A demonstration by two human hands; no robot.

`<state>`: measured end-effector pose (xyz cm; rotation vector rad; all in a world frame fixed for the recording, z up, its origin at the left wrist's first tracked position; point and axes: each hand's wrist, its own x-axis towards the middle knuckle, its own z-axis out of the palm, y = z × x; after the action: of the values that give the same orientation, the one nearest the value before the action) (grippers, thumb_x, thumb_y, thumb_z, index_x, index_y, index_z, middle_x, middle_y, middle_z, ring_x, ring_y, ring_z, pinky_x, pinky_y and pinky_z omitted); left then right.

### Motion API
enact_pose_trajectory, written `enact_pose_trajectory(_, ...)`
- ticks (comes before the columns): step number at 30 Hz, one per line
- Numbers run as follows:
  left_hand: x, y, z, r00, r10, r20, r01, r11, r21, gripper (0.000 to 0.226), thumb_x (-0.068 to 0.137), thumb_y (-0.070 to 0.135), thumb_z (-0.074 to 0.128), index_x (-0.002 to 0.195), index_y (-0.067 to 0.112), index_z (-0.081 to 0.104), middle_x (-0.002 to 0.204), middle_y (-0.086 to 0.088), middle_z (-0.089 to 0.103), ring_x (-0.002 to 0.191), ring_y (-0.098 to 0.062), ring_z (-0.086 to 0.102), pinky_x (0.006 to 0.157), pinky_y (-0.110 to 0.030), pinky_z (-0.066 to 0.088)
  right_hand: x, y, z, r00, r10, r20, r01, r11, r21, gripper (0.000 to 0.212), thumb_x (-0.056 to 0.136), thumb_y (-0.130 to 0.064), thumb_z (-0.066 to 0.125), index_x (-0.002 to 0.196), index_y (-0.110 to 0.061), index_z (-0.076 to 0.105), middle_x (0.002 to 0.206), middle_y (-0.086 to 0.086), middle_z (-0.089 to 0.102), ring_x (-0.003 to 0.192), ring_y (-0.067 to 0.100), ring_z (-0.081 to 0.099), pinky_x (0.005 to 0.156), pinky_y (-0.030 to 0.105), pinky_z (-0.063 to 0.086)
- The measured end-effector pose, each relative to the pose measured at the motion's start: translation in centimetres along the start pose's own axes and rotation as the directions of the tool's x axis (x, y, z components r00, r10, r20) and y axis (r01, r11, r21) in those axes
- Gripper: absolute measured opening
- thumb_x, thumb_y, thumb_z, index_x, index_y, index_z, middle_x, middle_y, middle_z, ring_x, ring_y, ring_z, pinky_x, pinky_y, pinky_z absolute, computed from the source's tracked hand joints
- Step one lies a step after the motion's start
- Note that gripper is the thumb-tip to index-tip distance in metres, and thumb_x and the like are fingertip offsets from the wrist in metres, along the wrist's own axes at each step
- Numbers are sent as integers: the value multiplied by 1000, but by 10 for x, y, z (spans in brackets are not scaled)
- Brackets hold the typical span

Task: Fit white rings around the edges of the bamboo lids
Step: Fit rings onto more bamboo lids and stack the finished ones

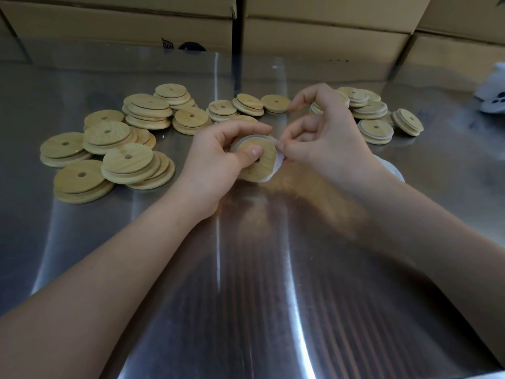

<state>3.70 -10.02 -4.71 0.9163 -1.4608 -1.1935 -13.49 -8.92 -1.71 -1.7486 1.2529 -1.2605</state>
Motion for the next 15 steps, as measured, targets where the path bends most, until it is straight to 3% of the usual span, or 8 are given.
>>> enact_pose_trajectory(3,-1,-1,1,999,-34,23,34,999,-22,32,90,-5,60,99,24,71,109,-8,72,107,-25,67,96,-50,53,1,2,-2,999,11,54,-12,1000,22,43,79,8,67,97,-25,46,66,1,67,58,22,63,70,41,56)
enact_pose_trajectory(8,-2,-1,1,997,-59,54,61,997,-40,29,91,-3,60,98,23,72,110,-9,71,108,-28,66,96,-54,52,-2,4,1,1000,-10,20,10,1000,14,38,80,9,67,98,-21,50,72,7,67,63,21,64,71,39,57)
enact_pose_trajectory(15,-2,-2,3,1000,10,25,-11,999,45,31,79,-6,73,91,22,69,93,4,70,88,-6,66,76,-24,54,-5,3,7,997,-66,-30,65,998,-23,38,80,6,70,95,-22,51,74,8,68,64,17,62,68,30,55)
